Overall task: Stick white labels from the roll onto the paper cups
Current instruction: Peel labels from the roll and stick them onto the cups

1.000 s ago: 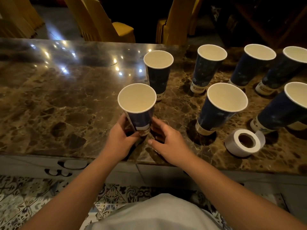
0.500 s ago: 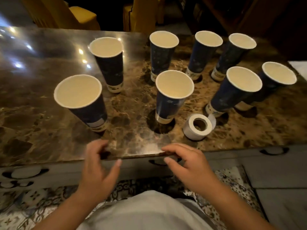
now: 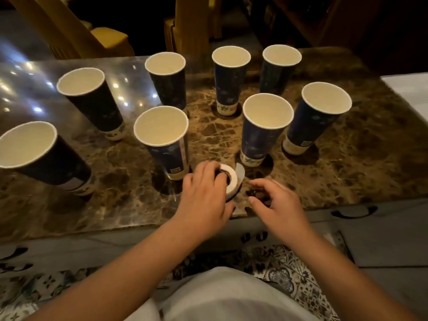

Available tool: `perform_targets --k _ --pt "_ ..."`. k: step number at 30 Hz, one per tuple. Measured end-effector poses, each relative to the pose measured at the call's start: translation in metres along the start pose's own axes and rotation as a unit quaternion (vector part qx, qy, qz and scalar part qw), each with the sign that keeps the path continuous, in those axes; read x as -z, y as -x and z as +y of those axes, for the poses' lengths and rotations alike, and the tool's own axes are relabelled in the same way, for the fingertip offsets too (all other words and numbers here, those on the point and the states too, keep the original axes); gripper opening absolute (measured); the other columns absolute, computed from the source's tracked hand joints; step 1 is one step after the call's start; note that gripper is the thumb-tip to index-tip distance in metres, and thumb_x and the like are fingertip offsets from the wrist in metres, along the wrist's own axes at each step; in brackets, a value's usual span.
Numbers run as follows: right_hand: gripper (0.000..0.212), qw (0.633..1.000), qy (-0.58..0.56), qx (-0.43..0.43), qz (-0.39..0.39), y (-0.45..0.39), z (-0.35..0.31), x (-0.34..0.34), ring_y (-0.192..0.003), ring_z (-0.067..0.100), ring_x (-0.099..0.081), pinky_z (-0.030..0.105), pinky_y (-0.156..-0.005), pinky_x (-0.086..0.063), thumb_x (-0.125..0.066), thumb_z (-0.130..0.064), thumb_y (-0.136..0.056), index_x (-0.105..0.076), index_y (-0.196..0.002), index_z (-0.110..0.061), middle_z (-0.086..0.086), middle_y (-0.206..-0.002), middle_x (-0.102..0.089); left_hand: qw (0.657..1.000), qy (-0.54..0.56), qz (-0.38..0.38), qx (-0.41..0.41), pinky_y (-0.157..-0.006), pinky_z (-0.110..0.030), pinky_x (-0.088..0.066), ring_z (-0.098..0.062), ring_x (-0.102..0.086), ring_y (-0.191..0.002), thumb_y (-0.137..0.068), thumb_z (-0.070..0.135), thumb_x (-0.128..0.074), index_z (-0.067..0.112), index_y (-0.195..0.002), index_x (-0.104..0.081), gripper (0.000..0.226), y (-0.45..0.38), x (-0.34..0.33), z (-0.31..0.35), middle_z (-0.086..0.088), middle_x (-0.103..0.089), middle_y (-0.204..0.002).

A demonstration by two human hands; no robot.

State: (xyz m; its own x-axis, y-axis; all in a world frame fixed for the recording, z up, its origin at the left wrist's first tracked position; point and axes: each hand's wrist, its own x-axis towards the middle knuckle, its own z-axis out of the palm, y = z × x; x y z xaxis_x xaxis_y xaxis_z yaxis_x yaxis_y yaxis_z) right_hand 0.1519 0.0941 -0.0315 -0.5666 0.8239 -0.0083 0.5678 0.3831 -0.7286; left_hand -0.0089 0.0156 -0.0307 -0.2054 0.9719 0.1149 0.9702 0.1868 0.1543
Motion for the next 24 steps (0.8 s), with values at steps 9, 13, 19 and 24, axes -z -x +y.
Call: perform_targets --k 9,13,19,24 --pt "0.037 0.997 -0.039 0.014 -0.072 -0.008 0.013 0.018 -0.092 0.001 -0.057 0.017 -0.076 -0.05 -0.065 -0.025 -0.088 -0.059 -0.125 -0.028 -0.016 -0.108 -0.057 0.973 0.2 -0.022 0.112 -0.104 -0.028 -0.035 -0.011 -0.032 -0.129 -0.088 0.04 -0.061 0.016 -0.096 -0.068 0.026 -0.003 0.002 0.016 0.005 -0.032 -0.14" --pt "0.041 0.977 -0.175 -0.035 -0.113 -0.003 0.005 0.029 -0.093 0.009 -0.065 0.037 -0.082 -0.058 -0.065 -0.025 -0.088 -0.055 -0.126 -0.033 -0.006 -0.109 -0.065 0.902 0.408 -0.06 0.132 -0.092 -0.023 -0.04 -0.003 -0.043 -0.119 -0.085 0.04 -0.065 0.032 -0.094 -0.068 0.013 0.015 0.026 0.023 0.015 -0.041 -0.126" --pt "0.032 0.907 -0.373 -0.096 -0.17 0.003 -0.009 0.044 -0.105 0.015 -0.066 0.039 -0.085 -0.053 -0.058 -0.027 -0.085 -0.065 -0.116 -0.03 -0.004 -0.113 -0.07 0.846 0.516 -0.061 0.12 -0.086 -0.029 -0.053 -0.003 -0.052 -0.111 -0.072 0.052 -0.063 0.031 -0.101 -0.07 0.036 0.034 0.04 0.027 0.02 -0.048 -0.121" --pt "0.018 0.915 -0.353 -0.065 -0.185 0.004 -0.022 0.041 -0.096 0.006 -0.066 0.025 -0.078 -0.05 -0.057 -0.031 -0.094 -0.071 -0.102 -0.023 -0.007 -0.099 -0.074 0.843 0.519 -0.049 0.13 -0.083 -0.039 -0.056 -0.005 -0.052 -0.11 -0.071 0.049 -0.067 0.026 -0.098 -0.072 0.036 0.04 0.036 0.023 0.019 -0.048 -0.12"
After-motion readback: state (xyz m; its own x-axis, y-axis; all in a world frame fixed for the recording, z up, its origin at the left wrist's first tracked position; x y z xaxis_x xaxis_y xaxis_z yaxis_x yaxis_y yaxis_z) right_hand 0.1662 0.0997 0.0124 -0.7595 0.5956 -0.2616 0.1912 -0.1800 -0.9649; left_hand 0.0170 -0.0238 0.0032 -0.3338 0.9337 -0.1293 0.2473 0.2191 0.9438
